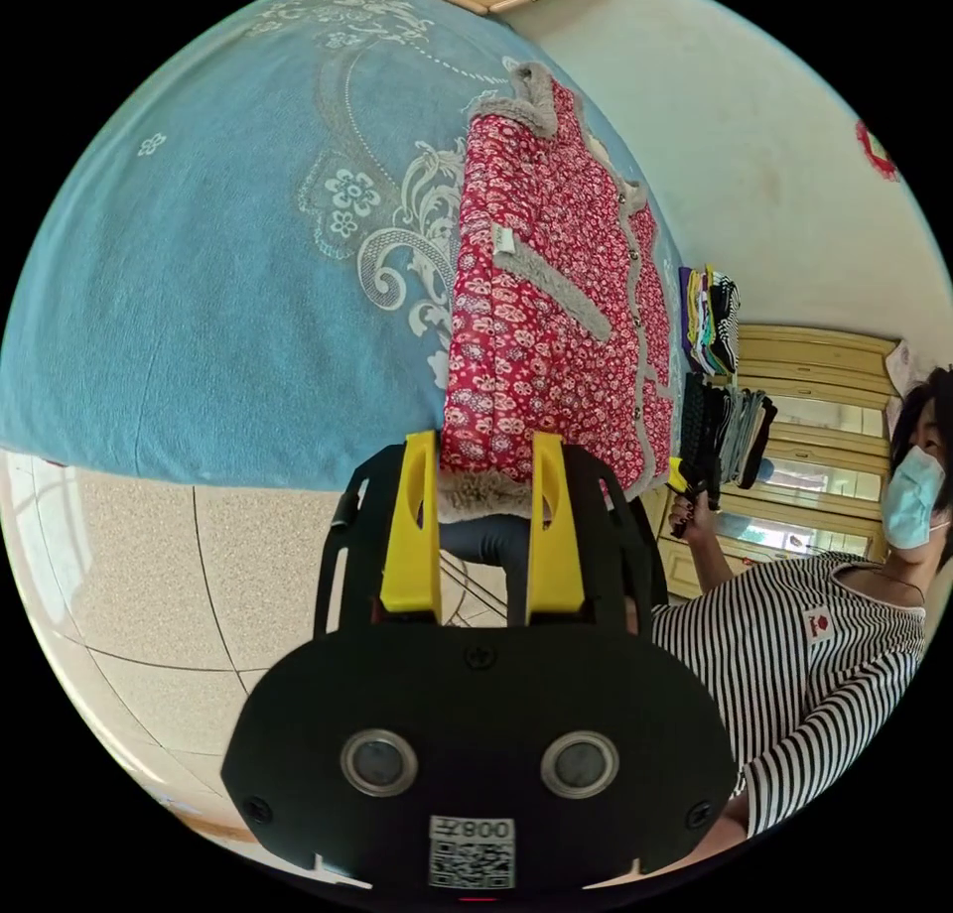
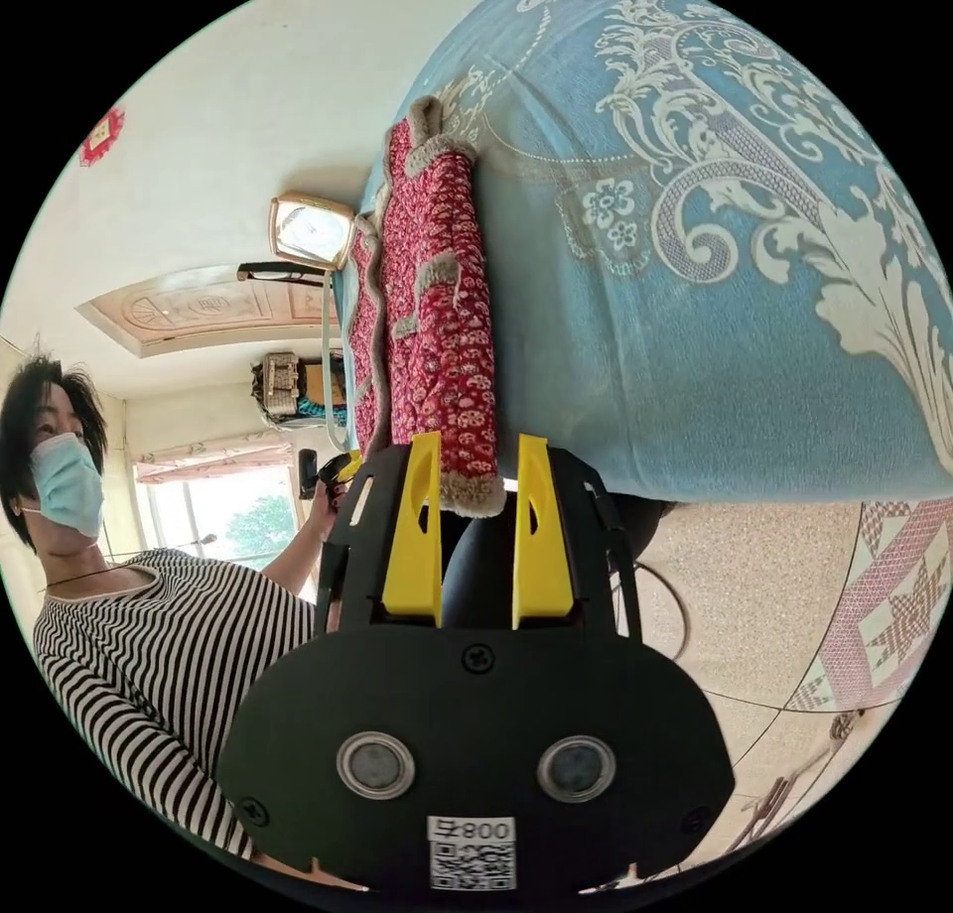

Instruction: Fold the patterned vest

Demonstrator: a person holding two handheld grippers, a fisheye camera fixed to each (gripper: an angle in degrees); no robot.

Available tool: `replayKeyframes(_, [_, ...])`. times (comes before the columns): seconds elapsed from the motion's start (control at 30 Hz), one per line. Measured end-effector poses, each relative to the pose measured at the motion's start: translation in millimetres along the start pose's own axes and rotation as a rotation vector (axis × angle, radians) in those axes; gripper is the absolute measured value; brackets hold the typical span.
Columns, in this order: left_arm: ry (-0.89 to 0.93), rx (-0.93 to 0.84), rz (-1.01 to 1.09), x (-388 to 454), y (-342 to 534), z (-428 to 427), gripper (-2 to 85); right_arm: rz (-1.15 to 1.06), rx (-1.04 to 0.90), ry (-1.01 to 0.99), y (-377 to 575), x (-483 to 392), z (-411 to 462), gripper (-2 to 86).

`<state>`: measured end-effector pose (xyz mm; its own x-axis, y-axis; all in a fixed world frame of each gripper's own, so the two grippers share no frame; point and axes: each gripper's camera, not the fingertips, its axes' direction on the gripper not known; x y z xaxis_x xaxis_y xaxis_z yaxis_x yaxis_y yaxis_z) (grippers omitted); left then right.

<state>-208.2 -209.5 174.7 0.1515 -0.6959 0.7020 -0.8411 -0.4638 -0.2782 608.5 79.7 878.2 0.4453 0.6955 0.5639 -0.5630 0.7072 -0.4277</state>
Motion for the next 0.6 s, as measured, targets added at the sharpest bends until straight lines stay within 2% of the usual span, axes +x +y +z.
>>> replayKeyframes(0.2, [0.093, -0.080, -0.063, -17.2, 0.0, 24.0, 8.6, 0.052, -0.005, -0.112, 17.9, 36.3, 19.7, 9.7])
replayKeyframes(0.33, [0.176, -0.058, -0.059, -18.5, 5.4, 31.3, 6.8, 0.091, 0.021, -0.228, 35.0, 59.7, 32.3, 6.5])
replayKeyframes(0.43, [0.238, -0.016, 0.026, -10.1, 14.2, 34.2, 6.3, 0.049, 0.046, -0.256, 52.2, 62.5, 32.3, 4.7])
replayKeyframes(0.6, [0.366, 0.061, 0.197, 22.5, 37.5, 37.9, 5.9, -0.067, 0.051, -0.192, 76.2, 32.7, 23.5, 3.3])
